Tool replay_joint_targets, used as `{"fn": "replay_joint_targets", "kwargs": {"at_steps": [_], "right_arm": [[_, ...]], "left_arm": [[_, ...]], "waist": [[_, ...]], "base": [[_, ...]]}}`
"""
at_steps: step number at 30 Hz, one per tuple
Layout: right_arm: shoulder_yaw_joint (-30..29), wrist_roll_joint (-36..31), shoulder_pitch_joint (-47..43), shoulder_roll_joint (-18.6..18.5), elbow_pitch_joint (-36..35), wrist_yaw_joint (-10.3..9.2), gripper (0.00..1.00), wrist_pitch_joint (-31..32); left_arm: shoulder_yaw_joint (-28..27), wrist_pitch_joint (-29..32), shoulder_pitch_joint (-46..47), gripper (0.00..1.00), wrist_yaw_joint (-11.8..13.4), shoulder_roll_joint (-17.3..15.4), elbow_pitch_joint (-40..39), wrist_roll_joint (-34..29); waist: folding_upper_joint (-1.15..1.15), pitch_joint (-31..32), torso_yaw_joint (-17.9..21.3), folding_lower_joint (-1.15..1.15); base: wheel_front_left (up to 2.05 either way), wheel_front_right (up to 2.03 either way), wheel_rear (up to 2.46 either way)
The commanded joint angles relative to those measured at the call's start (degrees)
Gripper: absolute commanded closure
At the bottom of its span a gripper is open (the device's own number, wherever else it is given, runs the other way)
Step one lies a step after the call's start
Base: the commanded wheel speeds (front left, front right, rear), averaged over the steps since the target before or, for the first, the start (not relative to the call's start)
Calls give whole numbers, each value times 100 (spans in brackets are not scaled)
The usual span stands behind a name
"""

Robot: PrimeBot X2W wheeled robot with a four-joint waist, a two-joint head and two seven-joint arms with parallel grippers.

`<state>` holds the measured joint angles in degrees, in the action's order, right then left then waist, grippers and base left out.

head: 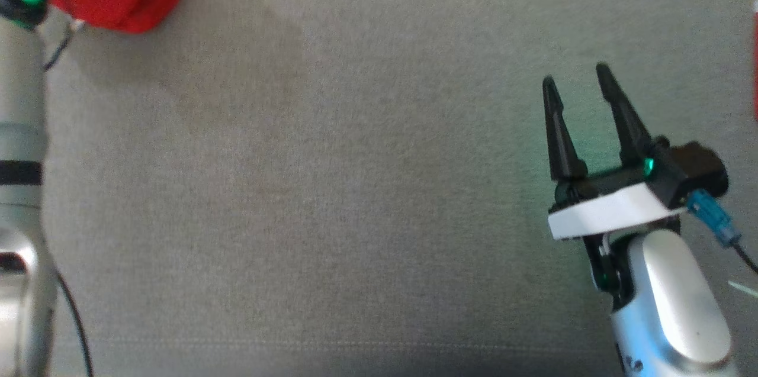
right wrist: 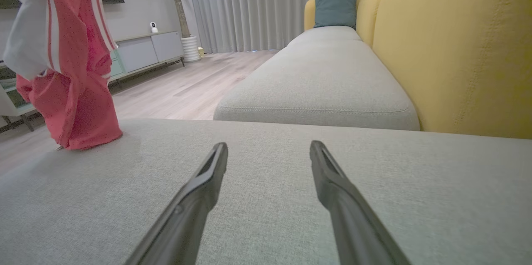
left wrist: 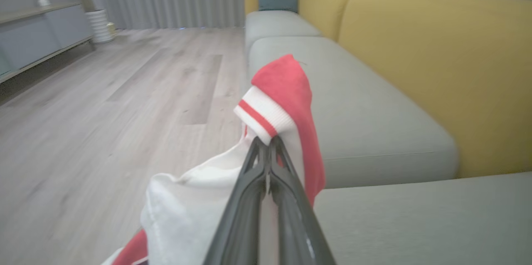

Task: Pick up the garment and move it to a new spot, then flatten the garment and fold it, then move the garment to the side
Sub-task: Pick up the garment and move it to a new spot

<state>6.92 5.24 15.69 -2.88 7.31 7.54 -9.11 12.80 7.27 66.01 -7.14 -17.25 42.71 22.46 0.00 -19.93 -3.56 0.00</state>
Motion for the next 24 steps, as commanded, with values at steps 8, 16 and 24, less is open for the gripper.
{"fn": "replay_joint_targets", "kwargs": {"at_steps": [8, 16, 24], "right_arm": [[-49, 324, -351, 1, 205, -5, 0, -254], [-176, 479, -435, 1, 311, -5, 0, -370], [-217, 589, -350, 1, 442, -5, 0, -479]], "left_arm": [[872, 773, 6, 100, -34, 242, -1879, 685], [1059, 1317, -235, 100, 224, 792, -3051, 1089], [939, 1126, -1774, 100, 954, 922, -2742, 1271]], "waist": [[0, 1250, 651, 0], [0, 1330, 1039, 0], [0, 987, 1308, 0]], "base": [[0, 0, 0], [0, 0, 0], [0, 0, 0]]}}
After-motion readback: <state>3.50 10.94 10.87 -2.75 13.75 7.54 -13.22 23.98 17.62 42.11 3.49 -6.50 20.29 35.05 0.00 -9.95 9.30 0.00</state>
